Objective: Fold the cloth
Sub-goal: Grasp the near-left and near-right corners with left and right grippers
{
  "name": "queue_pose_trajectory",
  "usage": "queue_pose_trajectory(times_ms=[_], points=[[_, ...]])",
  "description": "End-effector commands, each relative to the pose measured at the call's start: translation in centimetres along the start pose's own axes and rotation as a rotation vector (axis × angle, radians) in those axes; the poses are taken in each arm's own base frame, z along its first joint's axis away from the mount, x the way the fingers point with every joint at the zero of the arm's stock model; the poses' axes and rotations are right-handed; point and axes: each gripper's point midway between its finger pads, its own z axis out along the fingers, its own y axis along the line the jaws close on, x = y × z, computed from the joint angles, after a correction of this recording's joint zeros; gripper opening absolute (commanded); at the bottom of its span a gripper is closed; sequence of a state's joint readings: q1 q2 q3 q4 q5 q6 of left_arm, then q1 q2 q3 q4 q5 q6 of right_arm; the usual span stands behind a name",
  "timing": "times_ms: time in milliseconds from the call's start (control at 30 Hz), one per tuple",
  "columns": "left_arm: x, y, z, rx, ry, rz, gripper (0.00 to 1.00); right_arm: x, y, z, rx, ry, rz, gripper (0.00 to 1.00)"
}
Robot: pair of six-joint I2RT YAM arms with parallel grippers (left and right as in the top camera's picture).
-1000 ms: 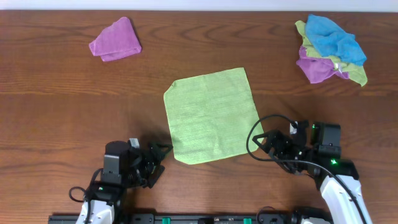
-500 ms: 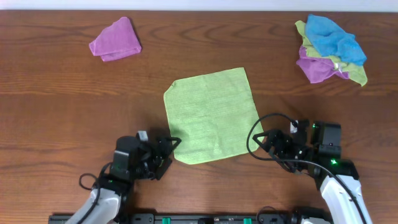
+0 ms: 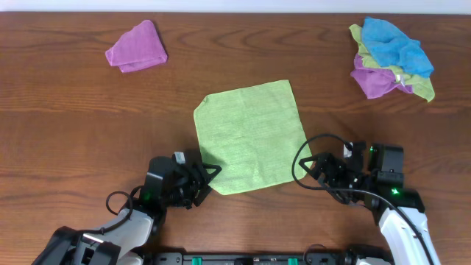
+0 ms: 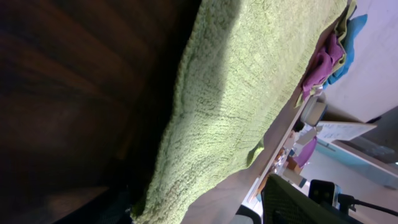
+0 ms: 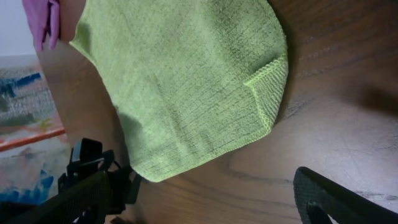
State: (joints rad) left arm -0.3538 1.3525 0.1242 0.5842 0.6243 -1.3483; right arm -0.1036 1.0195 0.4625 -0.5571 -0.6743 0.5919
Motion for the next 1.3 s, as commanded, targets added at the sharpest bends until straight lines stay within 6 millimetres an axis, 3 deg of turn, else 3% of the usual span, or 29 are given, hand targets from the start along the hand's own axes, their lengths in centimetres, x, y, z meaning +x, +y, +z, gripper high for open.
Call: queue_pose_trajectory(times_ms=[0,67,233,267,367,433,567,833,967,1267], points=[[0.0,4.1,-0.1,-0.121,-0.026,-0.029,0.69,-0.2,0.0,-0.2,0.000,-0.012,0.006,0.94],[0.1,4.2,0.0,-0.127,-0.029,-0.015,0.70,-0.2,0.0,-0.2,0.001,-0.013,0.006,0.94],[0.7,4.7,0.4,-0.156,-0.030,0.020,0.59,-0.2,0.0,-0.2,0.001,-0.013,0.006,0.94],[0.8,4.8,0.4,-0.162,-0.029,0.025,0.52,-0.3,0.0,-0.2,0.002,-0.014,0.006,0.94],[0.8,5.1,0.5,-0.172,-0.027,0.021,0.18,-0.4,-0.6,-0.2,0.031,-0.026,0.011,0.94],[0.8,5.1,0.5,-0.172,-0.025,0.026,0.06,-0.6,-1.2,-0.2,0.061,-0.039,0.016,0.94],[0.6,4.8,0.4,-0.159,-0.030,0.040,0.06,-1.0,-2.7,0.2,0.132,-0.051,0.035,0.94],[0.1,1.1,0.4,-0.019,0.014,0.114,0.06,-1.8,-4.8,2.3,0.190,-0.011,0.076,0.88],[0.1,0.1,0.4,0.010,0.033,0.131,0.06,-2.2,-5.1,3.9,0.160,0.023,0.104,0.82],[-0.4,-1.1,0.4,0.037,0.031,0.137,0.06,-2.4,-5.8,6.5,0.128,0.069,0.185,0.77]])
